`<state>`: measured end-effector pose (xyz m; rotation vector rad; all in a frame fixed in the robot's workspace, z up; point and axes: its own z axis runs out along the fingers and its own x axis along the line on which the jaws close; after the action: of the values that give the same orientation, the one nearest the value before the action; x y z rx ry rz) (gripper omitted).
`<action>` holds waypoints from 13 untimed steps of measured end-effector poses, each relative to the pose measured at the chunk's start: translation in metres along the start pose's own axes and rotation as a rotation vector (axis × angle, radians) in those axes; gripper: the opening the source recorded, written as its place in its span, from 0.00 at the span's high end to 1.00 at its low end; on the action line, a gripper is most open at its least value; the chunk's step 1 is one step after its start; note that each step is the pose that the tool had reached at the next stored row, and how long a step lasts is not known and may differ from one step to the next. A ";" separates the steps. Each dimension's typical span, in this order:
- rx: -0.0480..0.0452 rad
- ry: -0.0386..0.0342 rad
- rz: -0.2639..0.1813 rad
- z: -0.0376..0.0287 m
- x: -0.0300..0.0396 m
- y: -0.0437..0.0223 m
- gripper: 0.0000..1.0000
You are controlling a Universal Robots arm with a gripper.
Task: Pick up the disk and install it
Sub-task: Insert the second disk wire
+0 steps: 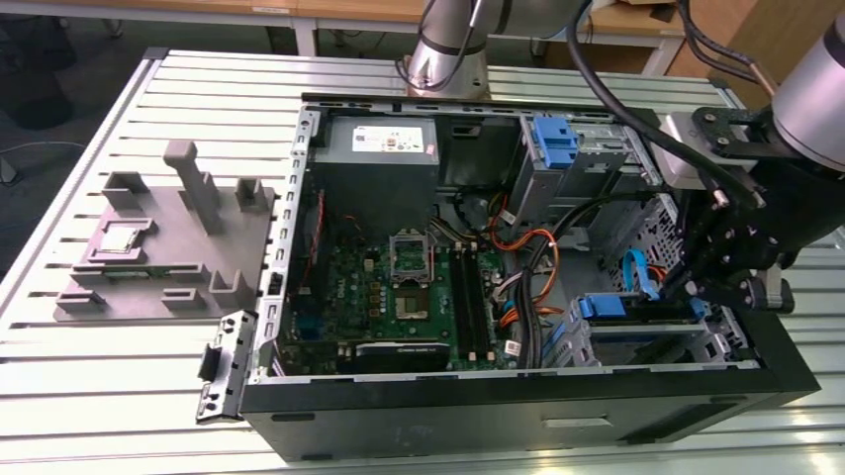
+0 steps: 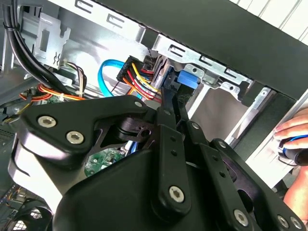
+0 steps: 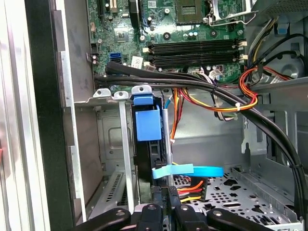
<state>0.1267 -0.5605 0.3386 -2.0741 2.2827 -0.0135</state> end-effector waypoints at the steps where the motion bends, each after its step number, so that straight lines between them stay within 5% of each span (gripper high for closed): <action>1: 0.0000 0.0001 0.000 0.0000 0.0000 0.0003 0.84; 13: 0.0000 0.0004 0.000 0.0003 0.0015 0.0018 0.84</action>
<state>0.1247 -0.5618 0.3382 -2.0746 2.2827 -0.0140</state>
